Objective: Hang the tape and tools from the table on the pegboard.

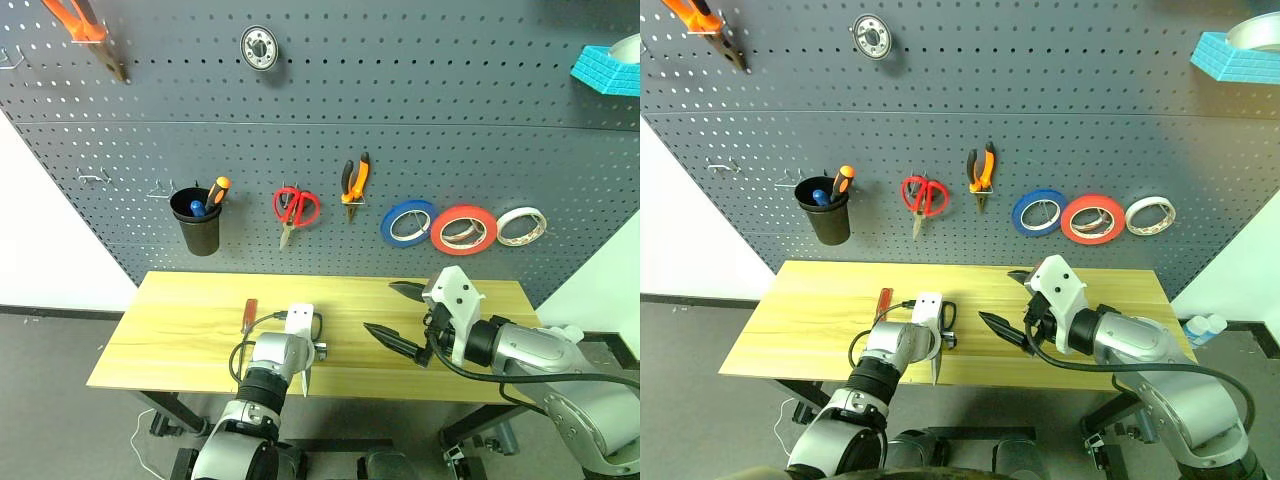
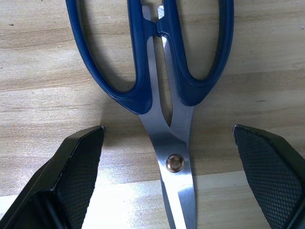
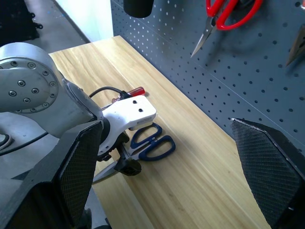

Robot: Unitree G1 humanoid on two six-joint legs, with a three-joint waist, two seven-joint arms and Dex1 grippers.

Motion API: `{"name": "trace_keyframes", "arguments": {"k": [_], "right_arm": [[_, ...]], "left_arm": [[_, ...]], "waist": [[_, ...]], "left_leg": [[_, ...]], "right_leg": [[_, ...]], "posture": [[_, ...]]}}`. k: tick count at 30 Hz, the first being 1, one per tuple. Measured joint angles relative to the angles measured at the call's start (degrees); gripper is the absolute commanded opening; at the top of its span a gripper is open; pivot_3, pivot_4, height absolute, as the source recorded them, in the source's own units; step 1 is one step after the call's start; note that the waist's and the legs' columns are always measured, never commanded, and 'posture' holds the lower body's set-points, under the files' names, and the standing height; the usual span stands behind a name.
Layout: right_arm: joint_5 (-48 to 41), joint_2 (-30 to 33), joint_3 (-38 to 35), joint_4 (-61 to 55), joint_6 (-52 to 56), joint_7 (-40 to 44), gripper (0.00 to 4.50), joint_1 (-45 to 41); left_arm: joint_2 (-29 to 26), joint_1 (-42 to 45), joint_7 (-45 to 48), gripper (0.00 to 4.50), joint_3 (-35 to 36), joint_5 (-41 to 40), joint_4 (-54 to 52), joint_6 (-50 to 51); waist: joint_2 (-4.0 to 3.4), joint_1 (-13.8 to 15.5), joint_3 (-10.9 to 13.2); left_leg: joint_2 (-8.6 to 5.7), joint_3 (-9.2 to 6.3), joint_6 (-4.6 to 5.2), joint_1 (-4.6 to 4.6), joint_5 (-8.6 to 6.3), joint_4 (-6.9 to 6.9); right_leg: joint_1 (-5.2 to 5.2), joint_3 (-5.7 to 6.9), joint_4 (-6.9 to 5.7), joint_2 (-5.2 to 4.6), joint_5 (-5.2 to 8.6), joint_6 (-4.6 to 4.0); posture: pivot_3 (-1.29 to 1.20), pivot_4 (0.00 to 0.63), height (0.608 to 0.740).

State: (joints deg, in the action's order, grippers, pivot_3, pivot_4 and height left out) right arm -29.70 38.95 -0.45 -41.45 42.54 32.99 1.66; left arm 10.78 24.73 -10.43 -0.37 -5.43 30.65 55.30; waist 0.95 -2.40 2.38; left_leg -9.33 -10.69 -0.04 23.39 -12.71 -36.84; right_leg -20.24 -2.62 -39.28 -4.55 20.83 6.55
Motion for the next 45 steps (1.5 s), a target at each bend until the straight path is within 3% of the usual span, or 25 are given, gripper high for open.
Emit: {"name": "trace_keyframes", "arguments": {"k": [15, 19, 28, 29, 45], "right_arm": [[0.2, 0.0, 0.1, 0.0, 0.0, -1.1, 4.49, 0.1], [0.2, 0.0, 0.2, 0.0, 0.0, -1.3, 4.5, 0.2], [0.2, -0.1, 0.2, -0.1, 0.0, -2.0, 4.5, 0.5], [0.2, -0.1, 0.2, -0.2, 0.0, -2.1, 4.5, 0.5], [0.6, -0.7, 1.4, -0.5, 0.0, -2.7, 4.5, 0.5]], "left_arm": [[0.8, 2.7, -5.8, 4.5, 4.1, -2.6, 4.3, 0.4], [0.8, 2.7, -7.1, 3.62, 4.7, -2.8, 4.5, 1.6], [0.8, 2.8, -7.8, 0.7, 6.2, -3.0, 4.2, 3.0], [0.8, 2.8, -7.5, 0.58, 6.3, -3.3, 4.1, 3.0], [0.7, 2.8, -5.5, 0.58, 5.6, -3.6, 4.1, 2.4]], "waist": [[-0.31, -0.2, -0.5], [-0.4, -0.2, -0.7], [-0.52, 0.0, -0.8], [-0.52, 0.0, -0.9], [-0.48, 0.0, -0.8]], "left_leg": [[-0.02, 0.02, 0.07, 0.01, -0.05, -0.18], [-0.03, 0.02, 0.06, 0.0, -0.06, -0.18], [-0.03, 0.03, 0.04, 0.0, -0.08, -0.19], [-0.03, 0.02, -0.03, 0.0, -0.12, -0.19], [-0.03, 0.02, -0.04, 0.01, -0.13, -0.19]], "right_leg": [[0.06, 0.0, 0.0, 0.0, -0.06, 0.11], [0.07, 0.0, 0.0, 0.0, -0.06, 0.11], [0.09, -0.01, 0.01, -0.01, -0.05, 0.11], [0.09, -0.01, 0.01, -0.01, -0.05, 0.11], [0.08, -0.01, 0.01, -0.01, -0.05, 0.11]], "posture": [[-0.13, 0.0, 0.718], [-0.13, 0.0, 0.718], [-0.14, 0.0, 0.718], [-0.14, 0.0, 0.718], [-0.12, 0.0, 0.718]]}}
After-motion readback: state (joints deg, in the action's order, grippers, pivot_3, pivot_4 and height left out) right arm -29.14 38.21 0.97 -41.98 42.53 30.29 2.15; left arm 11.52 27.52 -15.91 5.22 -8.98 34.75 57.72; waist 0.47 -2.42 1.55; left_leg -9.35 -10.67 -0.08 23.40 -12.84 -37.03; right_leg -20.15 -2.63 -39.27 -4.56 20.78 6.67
